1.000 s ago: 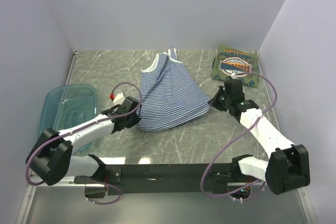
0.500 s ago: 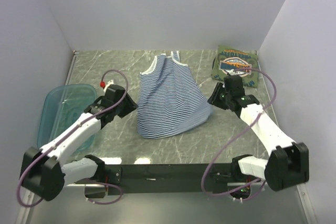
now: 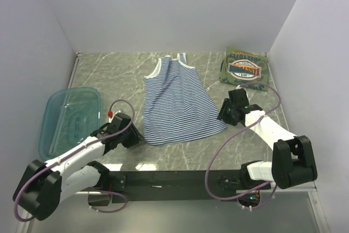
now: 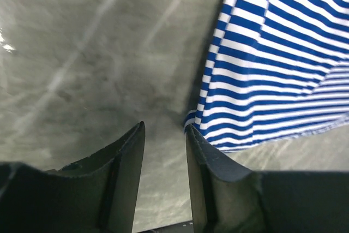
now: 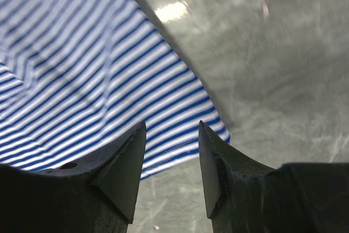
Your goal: Fold and stack the tank tops
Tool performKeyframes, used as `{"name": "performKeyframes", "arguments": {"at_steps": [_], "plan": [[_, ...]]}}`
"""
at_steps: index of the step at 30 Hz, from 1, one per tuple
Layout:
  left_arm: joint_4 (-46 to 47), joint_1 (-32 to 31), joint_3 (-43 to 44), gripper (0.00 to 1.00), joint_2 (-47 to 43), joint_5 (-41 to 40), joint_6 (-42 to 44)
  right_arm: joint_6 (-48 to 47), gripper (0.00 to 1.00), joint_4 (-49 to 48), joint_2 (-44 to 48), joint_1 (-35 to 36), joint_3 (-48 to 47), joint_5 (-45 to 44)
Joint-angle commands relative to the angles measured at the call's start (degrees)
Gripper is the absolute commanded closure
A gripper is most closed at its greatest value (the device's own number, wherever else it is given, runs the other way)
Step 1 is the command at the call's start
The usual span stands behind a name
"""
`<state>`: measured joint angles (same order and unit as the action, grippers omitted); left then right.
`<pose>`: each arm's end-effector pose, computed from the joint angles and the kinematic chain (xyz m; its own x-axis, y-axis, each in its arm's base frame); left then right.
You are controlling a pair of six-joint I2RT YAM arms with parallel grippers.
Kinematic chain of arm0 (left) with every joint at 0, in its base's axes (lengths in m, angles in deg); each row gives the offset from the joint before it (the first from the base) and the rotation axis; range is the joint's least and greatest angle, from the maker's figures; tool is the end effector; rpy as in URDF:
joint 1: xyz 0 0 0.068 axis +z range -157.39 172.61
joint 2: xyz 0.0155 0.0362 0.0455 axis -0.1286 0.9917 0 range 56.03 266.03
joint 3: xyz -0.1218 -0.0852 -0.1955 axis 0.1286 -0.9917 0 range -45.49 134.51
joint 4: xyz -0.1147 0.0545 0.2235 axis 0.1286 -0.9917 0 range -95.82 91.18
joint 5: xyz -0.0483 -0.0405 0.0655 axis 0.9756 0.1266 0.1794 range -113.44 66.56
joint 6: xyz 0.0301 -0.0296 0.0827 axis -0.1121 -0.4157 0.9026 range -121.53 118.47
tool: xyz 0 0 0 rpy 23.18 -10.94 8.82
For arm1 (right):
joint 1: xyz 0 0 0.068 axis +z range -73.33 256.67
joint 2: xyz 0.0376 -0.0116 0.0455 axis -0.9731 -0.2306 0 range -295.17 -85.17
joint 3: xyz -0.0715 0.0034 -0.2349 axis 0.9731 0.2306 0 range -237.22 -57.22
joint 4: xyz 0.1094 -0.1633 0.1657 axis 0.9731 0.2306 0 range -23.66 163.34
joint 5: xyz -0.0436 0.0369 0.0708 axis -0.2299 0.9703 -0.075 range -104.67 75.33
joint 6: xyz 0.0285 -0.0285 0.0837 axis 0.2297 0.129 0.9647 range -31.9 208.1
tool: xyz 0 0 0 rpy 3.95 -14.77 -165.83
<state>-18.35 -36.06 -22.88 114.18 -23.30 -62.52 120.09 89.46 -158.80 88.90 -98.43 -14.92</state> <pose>0.1896 -0.1040 0.0937 -0.7696 -0.5759 -0.2759 -0.3958 0.7692 -0.5017 0.2716 0.0585 0.1316 -0.7943 0.3700 -0.4820 0.2493 0.9218 0.2968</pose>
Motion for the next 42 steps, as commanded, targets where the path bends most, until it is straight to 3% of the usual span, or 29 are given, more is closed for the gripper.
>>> {"name": "performKeyframes", "arguments": {"at_steps": [1,12,14,16,20,26,31,33,37,42], "plan": [[5.3,-1.7,-1.4,0.58,-1.6,0.0,-2.5,1.4,0.49,-2.9,1.1,-0.5,2.2,-1.3],[14.3,-3.4,0.5,0.73,4.1,4.9,0.4,2.6,0.5,-6.9,-4.5,-0.5,5.1,-1.2],[14.3,-3.5,2.0,0.8,4.7,6.3,0.7,2.6,0.51,-6.5,-5.0,-0.5,4.5,-1.4],[13.8,-3.5,2.7,0.88,4.0,8.5,1.0,2.6,0.51,-6.4,-4.9,-0.5,4.0,-1.4],[10.8,-4.0,3.2,0.92,-0.7,11.5,0.8,2.0,0.51,-6.1,-5.9,-0.4,2.8,-1.7],[6.0,-4.0,4.5,0.92,-8.7,12.1,0.9,1.6,0.5,-6.4,-7.6,-0.5,1.2,-0.9],[-5.1,-4.0,8.2,0.91,-7.8,0.0,5.2,1.5,0.5,-5.7,-6.0,-0.5,1.2,-0.6],[-4.6,-4.0,7.3,0.85,-7.3,-1.7,5.5,1.6,0.5,-5.6,-4.6,-0.5,1.7,-0.9],[1.1,-4.6,1.4,0.64,-8.0,0.9,5.0,1.7,0.5,-5.1,-2.7,-0.5,2.8,-0.7],[4.1,-5.6,-2.3,0.72,-8.8,0.0,3.5,1.4,0.5,-4.1,-0.5,-0.5,2.8,-1.6]]}}
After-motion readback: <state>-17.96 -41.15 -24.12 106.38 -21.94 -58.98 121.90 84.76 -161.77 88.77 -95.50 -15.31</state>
